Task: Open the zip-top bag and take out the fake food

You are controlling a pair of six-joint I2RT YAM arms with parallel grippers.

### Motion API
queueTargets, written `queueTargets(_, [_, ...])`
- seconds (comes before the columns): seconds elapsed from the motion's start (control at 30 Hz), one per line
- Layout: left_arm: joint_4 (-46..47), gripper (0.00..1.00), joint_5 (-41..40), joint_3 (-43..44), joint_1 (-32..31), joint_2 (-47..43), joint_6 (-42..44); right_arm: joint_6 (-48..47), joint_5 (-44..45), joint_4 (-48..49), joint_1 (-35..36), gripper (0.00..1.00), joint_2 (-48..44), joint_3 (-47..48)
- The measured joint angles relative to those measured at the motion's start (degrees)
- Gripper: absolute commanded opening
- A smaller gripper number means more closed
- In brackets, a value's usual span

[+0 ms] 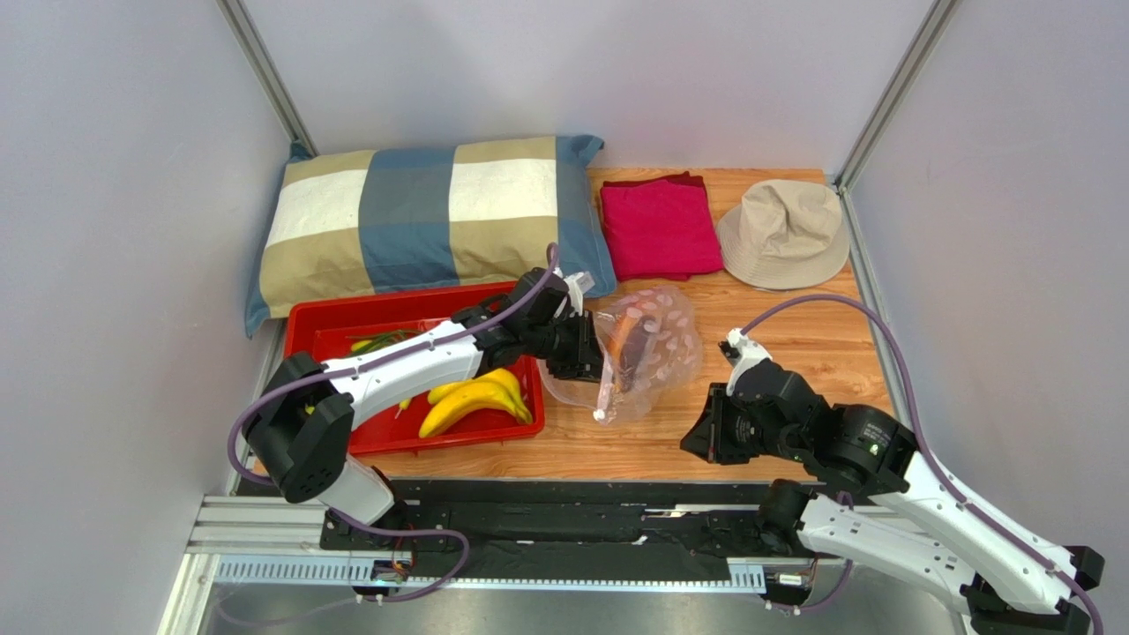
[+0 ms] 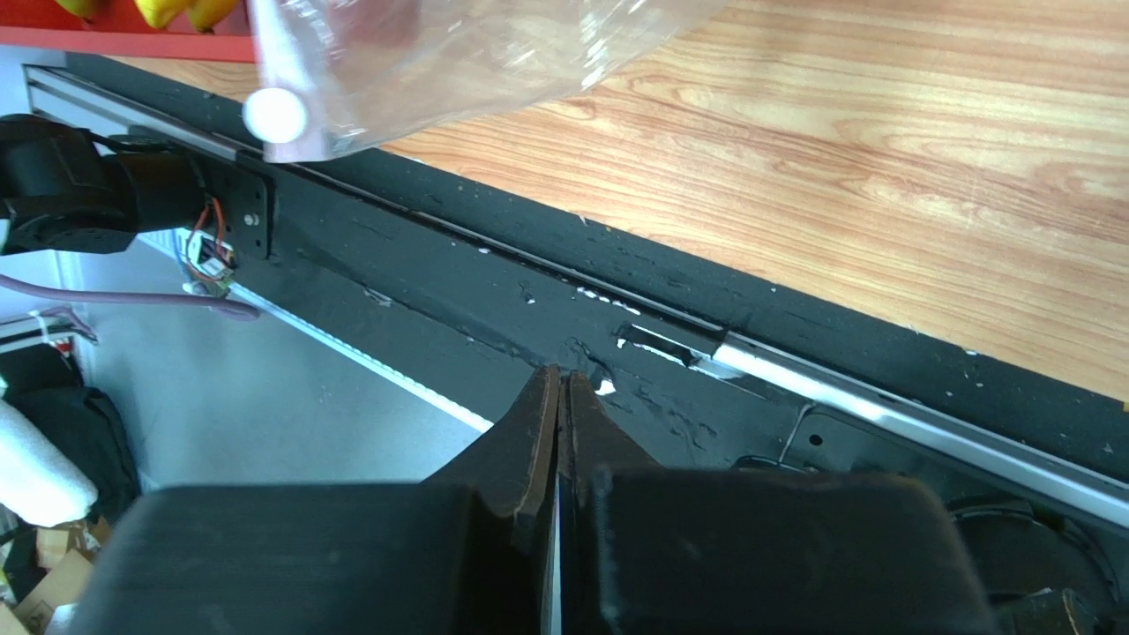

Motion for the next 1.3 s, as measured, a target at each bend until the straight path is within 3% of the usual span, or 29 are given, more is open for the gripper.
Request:
queueTargets(0.1, [-0.13, 0.0, -0.68, 0.02, 0.04, 0.0, 0.66, 0.0, -0.04, -0.72, 0.0, 0.0, 0.55, 0.0])
queueTargets(0.2, [-1.33, 0.0, -0.55, 0.33, 0.04, 0.09, 1.46, 0.04, 0.02, -0.9, 0.0, 0.01, 1.18, -0.02])
queueTargets(0.27, [-3.26, 0.0, -0.28, 1.55, 0.04, 0.66, 1.79, 0.83, 0.7, -1.05, -0.02, 0.05, 1.88, -0.02])
queueTargets(0.33, [-6.19, 0.0, 0.79, 3.93, 0.02, 2.01, 2.03, 2.29, 2.14, -1.42, -0.09, 0.15, 2.91, -0.02])
queueTargets(0.47, [-10.86, 0.0, 3.54, 5.95, -0.11, 2.95, 2.49, 3.67, 2.73, -1.22, -3.74, 0.21, 6.38, -0.02])
queueTargets(0.5, [-11.96, 0.0, 4.11, 5.95, -0.2, 2.86, 2.69, 3.39, 2.16, -1.05, -6.1, 0.36, 8.02, 0.04])
queueTargets(0.6, [-16.98, 0.0, 6.03, 5.95, -0.35, 2.32, 4.11, 1.29, -1.64, 0.92, -13.4, 0.67, 12.87, 0.09])
queueTargets(0.8, [-24.96, 0.0, 10.23, 5.42, -0.61, -2.19, 8.59, -4.85, -9.14, 6.99, -27.5, 0.69, 23.96, 2.23])
queueTargets(1.07, [-31.39, 0.0, 12.92, 5.22, -2.6, -3.41, 13.66, -9.66, -12.07, 16.06, -28.57, 0.72, 42.8, 8.22])
queueTargets(1.3, [-40.3, 0.0, 11.15, 5.33, -2.84, -11.02, 16.48, -10.84, -6.47, 18.49, -32.63, 0.72, 47.43, 2.95])
